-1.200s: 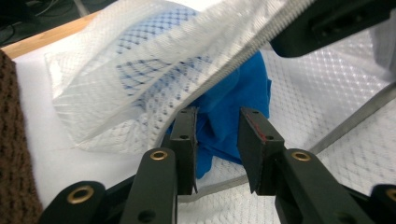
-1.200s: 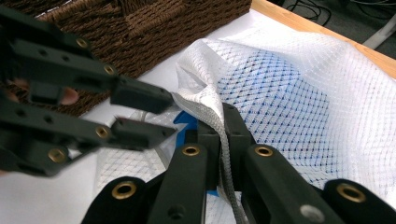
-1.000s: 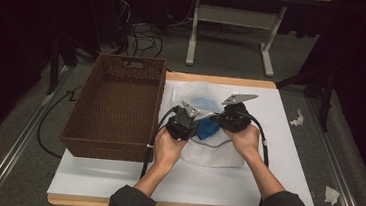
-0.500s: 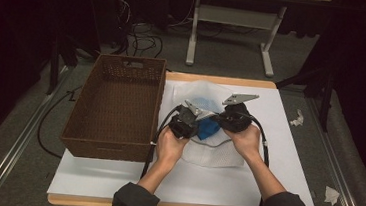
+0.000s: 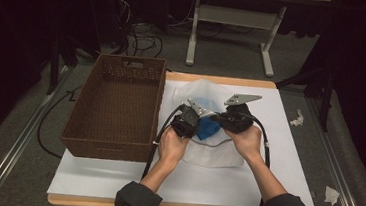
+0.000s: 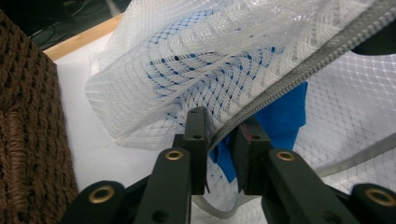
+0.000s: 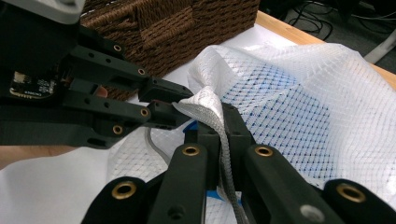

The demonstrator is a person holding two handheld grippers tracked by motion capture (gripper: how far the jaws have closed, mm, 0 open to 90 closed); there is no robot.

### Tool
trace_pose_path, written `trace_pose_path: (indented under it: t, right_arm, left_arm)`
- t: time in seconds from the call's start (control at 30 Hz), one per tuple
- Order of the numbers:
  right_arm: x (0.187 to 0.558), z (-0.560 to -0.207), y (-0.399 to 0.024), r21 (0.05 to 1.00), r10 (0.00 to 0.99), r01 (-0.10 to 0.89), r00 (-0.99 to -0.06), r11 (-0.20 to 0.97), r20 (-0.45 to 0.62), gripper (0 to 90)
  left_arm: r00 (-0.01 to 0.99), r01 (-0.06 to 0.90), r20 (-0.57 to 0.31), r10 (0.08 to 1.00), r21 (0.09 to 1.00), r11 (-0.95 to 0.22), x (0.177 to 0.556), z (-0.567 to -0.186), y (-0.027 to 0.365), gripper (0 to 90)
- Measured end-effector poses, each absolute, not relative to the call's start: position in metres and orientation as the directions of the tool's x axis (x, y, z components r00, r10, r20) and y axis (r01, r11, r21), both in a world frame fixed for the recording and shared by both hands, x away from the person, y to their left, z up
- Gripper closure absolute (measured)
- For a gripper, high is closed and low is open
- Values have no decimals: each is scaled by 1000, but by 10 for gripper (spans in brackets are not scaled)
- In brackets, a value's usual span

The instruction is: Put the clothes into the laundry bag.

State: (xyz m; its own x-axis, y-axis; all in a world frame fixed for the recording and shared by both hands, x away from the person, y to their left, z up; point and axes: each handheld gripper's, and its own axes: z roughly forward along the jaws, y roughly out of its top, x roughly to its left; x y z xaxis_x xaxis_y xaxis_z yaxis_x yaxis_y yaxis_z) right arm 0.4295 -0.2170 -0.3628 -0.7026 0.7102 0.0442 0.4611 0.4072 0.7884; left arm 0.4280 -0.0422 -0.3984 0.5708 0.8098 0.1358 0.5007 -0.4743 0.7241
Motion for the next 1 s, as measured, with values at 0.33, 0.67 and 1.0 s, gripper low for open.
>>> trace_pose_path:
  t: [0.33, 0.67, 1.0]
  right_arm:
    - [426, -364, -218, 792, 706, 454, -707, 408, 41, 896]
    - [424, -366, -222, 795, 707, 454, -706, 402, 46, 896]
    - [417, -373, -224, 788, 702, 447, -712, 424, 26, 893]
  left_arm:
    - [591, 502, 140, 794, 707, -498, 428, -397, -45, 879]
    - [599, 475, 152, 786, 723, -501, 416, -392, -40, 885]
    - [608, 439, 202, 768, 720, -537, 394, -388, -32, 884]
